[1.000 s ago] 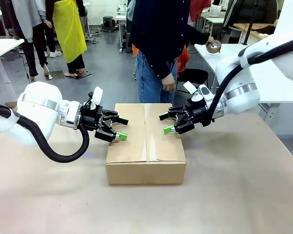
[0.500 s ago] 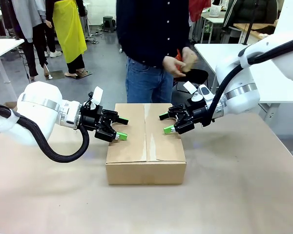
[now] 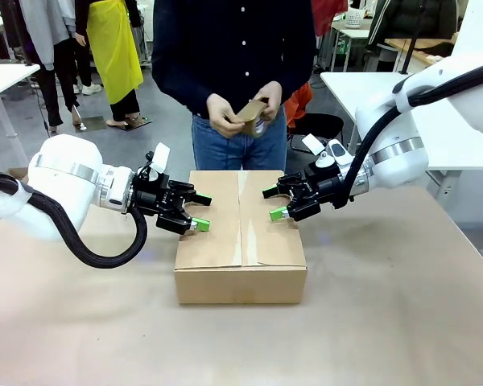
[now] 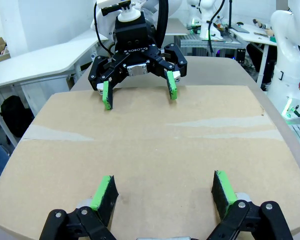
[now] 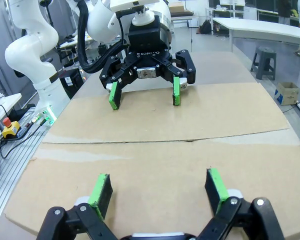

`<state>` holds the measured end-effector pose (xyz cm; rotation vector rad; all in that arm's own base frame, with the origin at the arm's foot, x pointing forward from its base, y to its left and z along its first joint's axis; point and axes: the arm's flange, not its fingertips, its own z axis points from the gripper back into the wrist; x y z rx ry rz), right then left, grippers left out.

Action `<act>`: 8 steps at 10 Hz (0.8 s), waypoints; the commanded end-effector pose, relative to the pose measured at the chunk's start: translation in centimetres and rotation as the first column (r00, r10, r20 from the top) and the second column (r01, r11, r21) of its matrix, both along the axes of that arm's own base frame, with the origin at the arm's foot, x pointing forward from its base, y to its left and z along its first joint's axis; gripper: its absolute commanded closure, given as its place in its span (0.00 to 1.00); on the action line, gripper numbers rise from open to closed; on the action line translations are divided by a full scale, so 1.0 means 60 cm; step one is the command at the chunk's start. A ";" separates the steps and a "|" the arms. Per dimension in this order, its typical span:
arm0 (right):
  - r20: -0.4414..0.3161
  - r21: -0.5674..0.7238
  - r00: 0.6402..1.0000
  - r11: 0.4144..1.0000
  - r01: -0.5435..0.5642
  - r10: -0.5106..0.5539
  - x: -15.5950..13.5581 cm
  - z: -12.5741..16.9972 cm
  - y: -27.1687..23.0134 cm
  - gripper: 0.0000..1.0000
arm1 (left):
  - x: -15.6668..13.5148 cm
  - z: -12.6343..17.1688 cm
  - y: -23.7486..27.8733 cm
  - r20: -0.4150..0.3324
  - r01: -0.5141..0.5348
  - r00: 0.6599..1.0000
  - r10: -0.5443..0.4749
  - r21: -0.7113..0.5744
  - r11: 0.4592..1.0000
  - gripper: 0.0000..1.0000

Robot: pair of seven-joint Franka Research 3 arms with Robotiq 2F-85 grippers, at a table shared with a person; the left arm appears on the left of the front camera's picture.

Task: Pack the gift set into the box.
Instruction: Press and hold the closed box until the human finishes sealing it.

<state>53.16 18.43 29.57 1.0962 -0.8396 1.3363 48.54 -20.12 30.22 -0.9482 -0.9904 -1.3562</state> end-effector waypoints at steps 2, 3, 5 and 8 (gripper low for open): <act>-0.009 -0.001 1.000 1.000 0.020 -0.020 -0.003 -0.007 0.000 0.00 | -0.003 -0.002 0.001 -0.001 -0.002 1.000 0.002 0.006 1.000 0.00; -0.009 -0.001 1.000 1.000 0.020 -0.020 -0.003 -0.007 0.000 0.00 | -0.003 -0.002 0.001 -0.001 -0.002 1.000 0.002 0.006 1.000 0.00; -0.009 -0.001 1.000 1.000 0.020 -0.020 -0.003 -0.007 0.000 0.00 | -0.003 -0.002 0.001 -0.001 -0.002 1.000 0.002 0.006 1.000 0.00; -0.009 -0.001 1.000 1.000 0.020 -0.020 -0.003 -0.007 0.000 0.00 | -0.003 -0.002 0.001 -0.001 -0.002 1.000 0.002 0.006 1.000 0.00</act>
